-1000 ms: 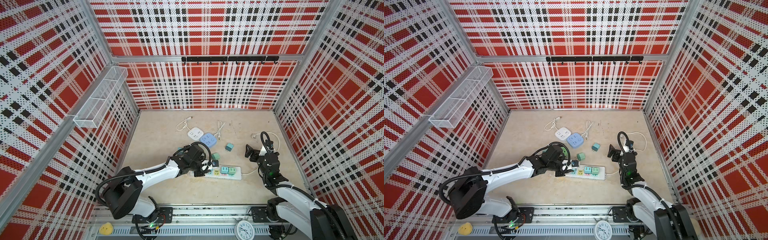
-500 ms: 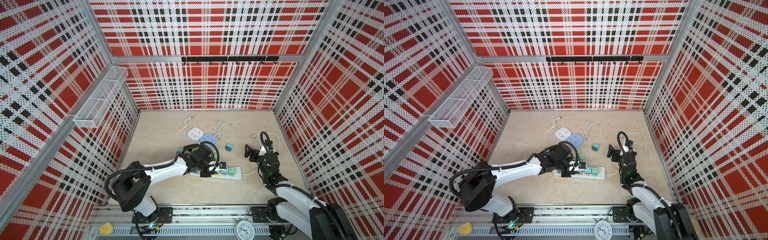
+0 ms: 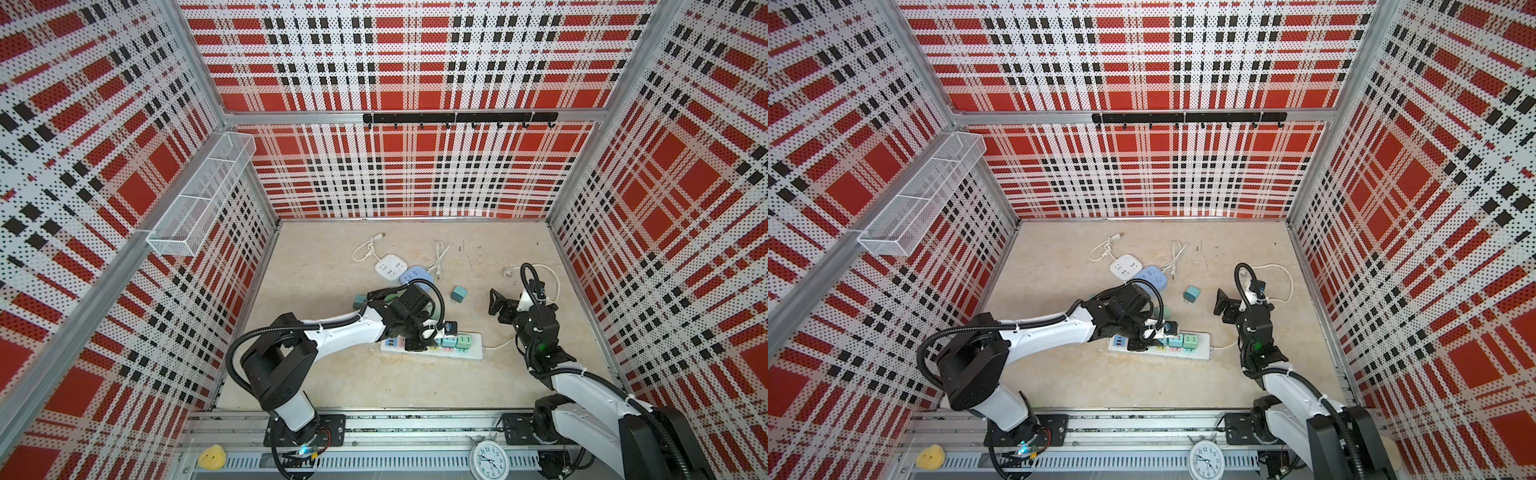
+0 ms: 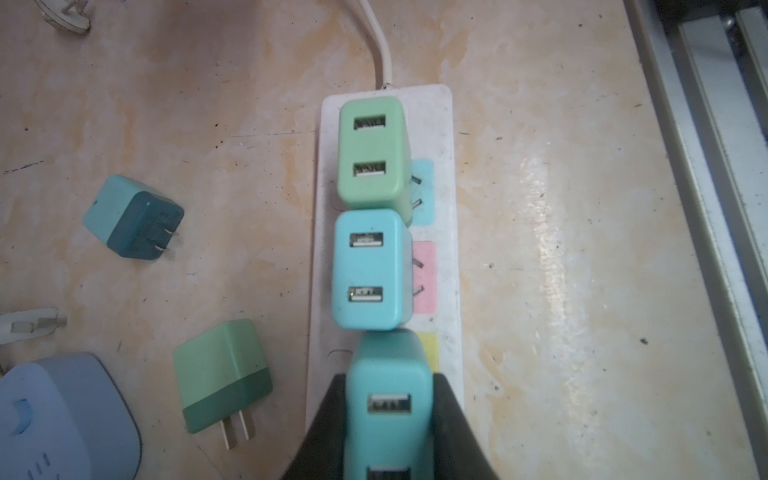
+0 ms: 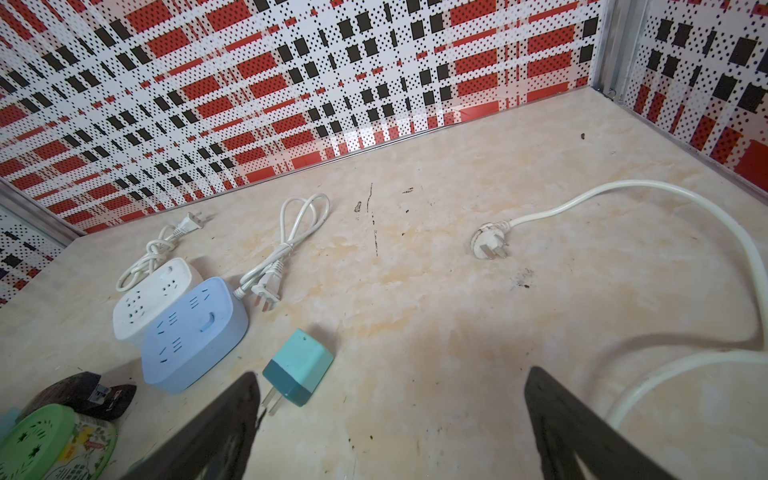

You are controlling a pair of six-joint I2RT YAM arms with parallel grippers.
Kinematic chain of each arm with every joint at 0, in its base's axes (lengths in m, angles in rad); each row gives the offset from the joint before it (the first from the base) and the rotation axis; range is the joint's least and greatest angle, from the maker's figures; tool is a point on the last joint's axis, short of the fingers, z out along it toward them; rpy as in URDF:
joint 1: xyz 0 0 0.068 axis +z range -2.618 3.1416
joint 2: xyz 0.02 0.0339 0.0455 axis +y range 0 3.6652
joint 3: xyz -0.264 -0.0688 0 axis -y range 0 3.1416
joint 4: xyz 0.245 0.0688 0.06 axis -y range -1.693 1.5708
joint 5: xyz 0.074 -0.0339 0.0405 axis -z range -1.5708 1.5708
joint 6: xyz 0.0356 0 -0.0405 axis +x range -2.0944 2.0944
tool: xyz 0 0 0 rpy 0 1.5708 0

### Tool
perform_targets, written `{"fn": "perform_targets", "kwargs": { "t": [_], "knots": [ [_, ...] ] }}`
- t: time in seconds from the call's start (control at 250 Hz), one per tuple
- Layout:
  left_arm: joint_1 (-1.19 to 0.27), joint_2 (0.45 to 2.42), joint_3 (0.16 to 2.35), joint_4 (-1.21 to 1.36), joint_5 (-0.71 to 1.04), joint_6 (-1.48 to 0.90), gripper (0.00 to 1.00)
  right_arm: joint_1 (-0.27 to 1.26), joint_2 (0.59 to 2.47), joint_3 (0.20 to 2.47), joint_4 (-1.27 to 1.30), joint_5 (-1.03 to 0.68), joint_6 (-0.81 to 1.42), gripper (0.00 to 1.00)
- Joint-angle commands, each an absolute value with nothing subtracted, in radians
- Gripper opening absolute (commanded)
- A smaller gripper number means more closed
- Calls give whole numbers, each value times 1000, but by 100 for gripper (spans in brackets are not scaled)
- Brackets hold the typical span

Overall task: Insert the plug
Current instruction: 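Press the teal adapter's prongs into the next strip socket with the left gripper, then open the left gripper and withdraw it from the strip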

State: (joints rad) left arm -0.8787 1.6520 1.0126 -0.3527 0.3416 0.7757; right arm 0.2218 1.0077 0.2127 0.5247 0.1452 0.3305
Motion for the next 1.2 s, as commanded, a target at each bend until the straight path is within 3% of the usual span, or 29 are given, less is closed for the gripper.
{"fn": "perform_targets", "kwargs": {
  "t": [0.0, 0.396, 0.928, 0.956, 1.032, 1.08, 1.092, 1.096, 1.1, 1.104, 1.108, 1.116, 1.197],
  "knots": [
    [-881, 1683, 1047, -409, 343, 819, 0, 218, 1009, 218, 569, 142, 333, 100],
    [-848, 1775, 1084, -435, 431, 814, 0, 218, 1019, 225, 560, 130, 334, 100],
    [-848, 1851, 1109, -440, 420, 773, 0, 217, 1037, 251, 509, 130, 339, 100],
    [-847, 1848, 1112, -435, 416, 772, 8, 217, 1033, 250, 505, 132, 341, 100],
    [-844, 1828, 1116, -429, 413, 774, 15, 217, 1022, 245, 502, 138, 344, 100],
    [-842, 1809, 1120, -426, 411, 769, 31, 218, 1016, 241, 502, 144, 346, 100],
    [-842, 1802, 1120, -424, 408, 768, 40, 218, 1015, 240, 501, 145, 347, 100],
    [-842, 1799, 1121, -423, 408, 768, 49, 218, 1014, 240, 502, 146, 347, 100],
    [-842, 1797, 1121, -422, 407, 767, 70, 218, 1015, 240, 501, 147, 347, 100],
    [-842, 1794, 1120, -421, 406, 767, 84, 217, 1014, 240, 501, 148, 347, 100],
    [-842, 1792, 1121, -419, 406, 766, 92, 217, 1014, 240, 501, 148, 347, 100],
    [-842, 1788, 1120, -419, 404, 765, 98, 218, 1014, 241, 502, 149, 348, 100],
    [-841, 1732, 1120, -417, 399, 764, 100, 219, 1020, 244, 500, 152, 348, 100]
  ]
}}
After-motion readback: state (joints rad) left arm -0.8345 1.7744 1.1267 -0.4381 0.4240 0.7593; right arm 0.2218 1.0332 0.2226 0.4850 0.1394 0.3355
